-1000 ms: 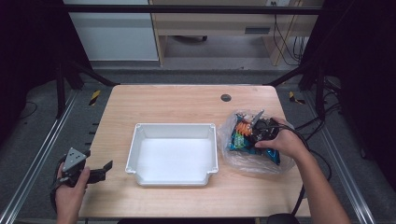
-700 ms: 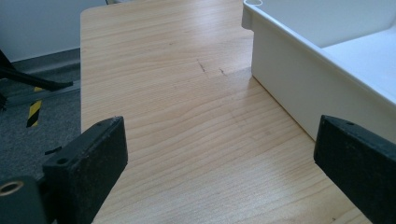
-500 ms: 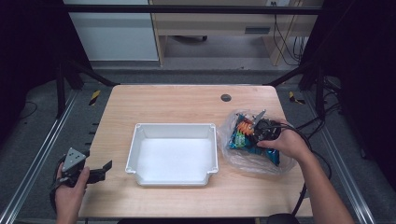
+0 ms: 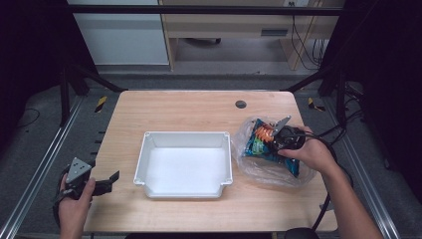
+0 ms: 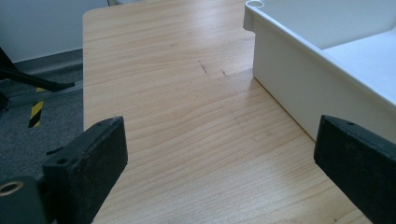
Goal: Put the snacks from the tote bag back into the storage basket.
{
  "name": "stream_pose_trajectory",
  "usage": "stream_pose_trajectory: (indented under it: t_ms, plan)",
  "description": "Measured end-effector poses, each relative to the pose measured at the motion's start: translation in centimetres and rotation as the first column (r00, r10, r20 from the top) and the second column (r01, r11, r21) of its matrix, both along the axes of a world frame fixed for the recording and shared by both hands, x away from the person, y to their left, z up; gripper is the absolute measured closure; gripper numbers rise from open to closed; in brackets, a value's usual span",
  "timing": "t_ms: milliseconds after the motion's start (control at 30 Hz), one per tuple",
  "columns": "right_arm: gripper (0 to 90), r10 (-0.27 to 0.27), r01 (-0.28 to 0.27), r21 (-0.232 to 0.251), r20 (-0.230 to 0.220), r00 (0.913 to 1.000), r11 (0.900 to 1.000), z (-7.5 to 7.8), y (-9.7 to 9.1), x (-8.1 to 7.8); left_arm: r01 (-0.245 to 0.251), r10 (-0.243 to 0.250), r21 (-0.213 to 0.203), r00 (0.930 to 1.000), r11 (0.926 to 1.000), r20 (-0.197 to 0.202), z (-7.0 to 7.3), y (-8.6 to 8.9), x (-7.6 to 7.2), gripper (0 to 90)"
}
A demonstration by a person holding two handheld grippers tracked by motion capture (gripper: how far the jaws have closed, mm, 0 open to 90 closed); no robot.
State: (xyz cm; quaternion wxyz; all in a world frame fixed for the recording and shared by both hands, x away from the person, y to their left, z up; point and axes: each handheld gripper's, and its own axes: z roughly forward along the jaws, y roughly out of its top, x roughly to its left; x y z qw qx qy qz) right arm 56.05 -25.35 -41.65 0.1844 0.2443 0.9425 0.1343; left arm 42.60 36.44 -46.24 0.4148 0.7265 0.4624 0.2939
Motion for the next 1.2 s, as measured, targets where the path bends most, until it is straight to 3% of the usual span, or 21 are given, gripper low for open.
stream_pose_trajectory:
  t_ms: [300,867,1200]
  plan:
    - [36.4,-0.002,0.001,0.011,0.034,0.9994,0.9999,0.6,-0.4,-0.4,-0.001,0.001,-0.001,1.0000,1.0000,0.001,0.0,0.0,0.0,2.6]
    - [36.5,0.042,-0.044,0.050,0.037,0.9984,0.9978,1.2,-1.0,-1.6,-0.006,0.006,-0.004,1.0000,1.0000,0.002,0.0,0.1,0.0,2.5]
    - [36.7,0.047,-0.056,0.093,0.097,0.9942,0.9940,2.7,-0.7,-2.4,-0.004,0.004,0.000,1.0000,1.0000,0.001,0.0,0.0,0.0,2.5]
